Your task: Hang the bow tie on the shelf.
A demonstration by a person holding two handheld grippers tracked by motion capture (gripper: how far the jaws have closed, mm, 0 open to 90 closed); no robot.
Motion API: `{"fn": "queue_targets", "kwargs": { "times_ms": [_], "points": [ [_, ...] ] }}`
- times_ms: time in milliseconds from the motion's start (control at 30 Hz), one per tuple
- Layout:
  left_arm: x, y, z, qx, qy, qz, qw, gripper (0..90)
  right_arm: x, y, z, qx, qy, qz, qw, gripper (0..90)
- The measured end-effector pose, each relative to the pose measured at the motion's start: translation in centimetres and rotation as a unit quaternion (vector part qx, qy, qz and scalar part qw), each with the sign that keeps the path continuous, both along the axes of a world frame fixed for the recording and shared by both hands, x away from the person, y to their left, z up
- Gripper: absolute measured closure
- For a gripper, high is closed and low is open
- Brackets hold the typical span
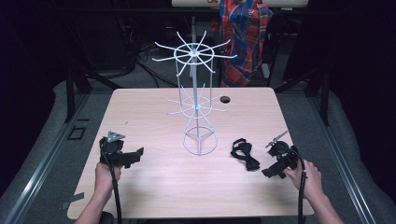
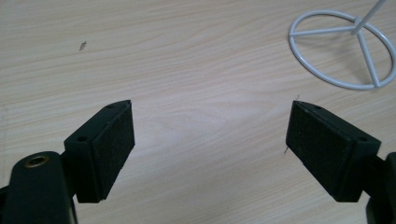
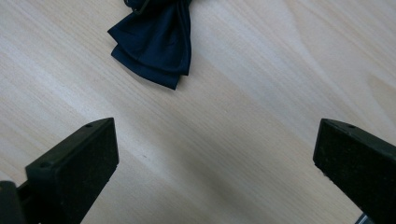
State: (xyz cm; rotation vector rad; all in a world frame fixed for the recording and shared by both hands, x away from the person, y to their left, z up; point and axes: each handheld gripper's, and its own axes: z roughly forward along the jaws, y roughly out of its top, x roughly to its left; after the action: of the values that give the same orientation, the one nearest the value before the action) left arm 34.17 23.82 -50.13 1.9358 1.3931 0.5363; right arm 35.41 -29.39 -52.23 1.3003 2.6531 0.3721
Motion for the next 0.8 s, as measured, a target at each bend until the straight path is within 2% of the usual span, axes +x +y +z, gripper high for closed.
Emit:
{"fn": "queue_targets", "kwargs": {
  "times_ms": [133,167,200,233,333,367,433,467,633,733,800],
  "points": [
    [0.2,0.0,-0.1,0.001,0.002,-0.006,1.0000,15.8,0.3,0.2,-0.3,-0.007,0.001,0.000,1.0000,0.0],
    [0.3,0.0,-0.1,0.004,0.003,-0.006,1.0000,15.8,0.5,0.1,0.0,-0.024,0.017,0.012,0.9995,0.0],
    [0.3,-0.1,0.0,0.005,0.001,-0.003,1.0000,15.8,0.1,0.4,-1.2,0.025,-0.016,-0.031,0.9991,0.0],
    [0.3,-0.1,0.0,0.005,0.000,-0.004,1.0000,15.8,0.5,0.2,-0.6,-0.013,0.013,-0.004,0.9998,0.0],
    [0.2,-0.1,0.1,0.004,-0.001,-0.005,1.0000,15.8,0.5,0.2,-0.7,-0.019,0.015,-0.007,0.9997,0.0],
    [0.2,-0.2,0.1,0.006,-0.005,-0.004,1.0000,15.8,0.6,0.0,-0.4,-0.033,0.030,0.003,0.9990,0.0],
    [0.2,-0.3,0.2,0.008,-0.004,-0.006,0.9999,15.8,0.6,0.0,-0.4,-0.035,0.030,0.002,0.9989,0.0],
    [0.1,-0.5,0.1,0.019,-0.002,-0.005,0.9998,15.8,0.5,0.0,-0.6,-0.023,0.019,-0.006,0.9995,0.0],
    [0.0,-0.5,0.1,0.023,-0.003,-0.007,0.9997,15.8,0.8,0.1,-0.4,-0.036,0.031,0.004,0.9989,0.0],
    [0.0,-0.6,0.1,0.023,-0.003,-0.009,0.9997,15.8,0.7,0.3,-0.6,-0.033,0.036,0.004,0.9988,0.0],
    [0.0,-0.7,0.1,0.024,-0.003,-0.011,0.9996,15.8,0.6,0.4,-0.8,-0.019,0.027,-0.008,0.9994,0.0]
  ]
}}
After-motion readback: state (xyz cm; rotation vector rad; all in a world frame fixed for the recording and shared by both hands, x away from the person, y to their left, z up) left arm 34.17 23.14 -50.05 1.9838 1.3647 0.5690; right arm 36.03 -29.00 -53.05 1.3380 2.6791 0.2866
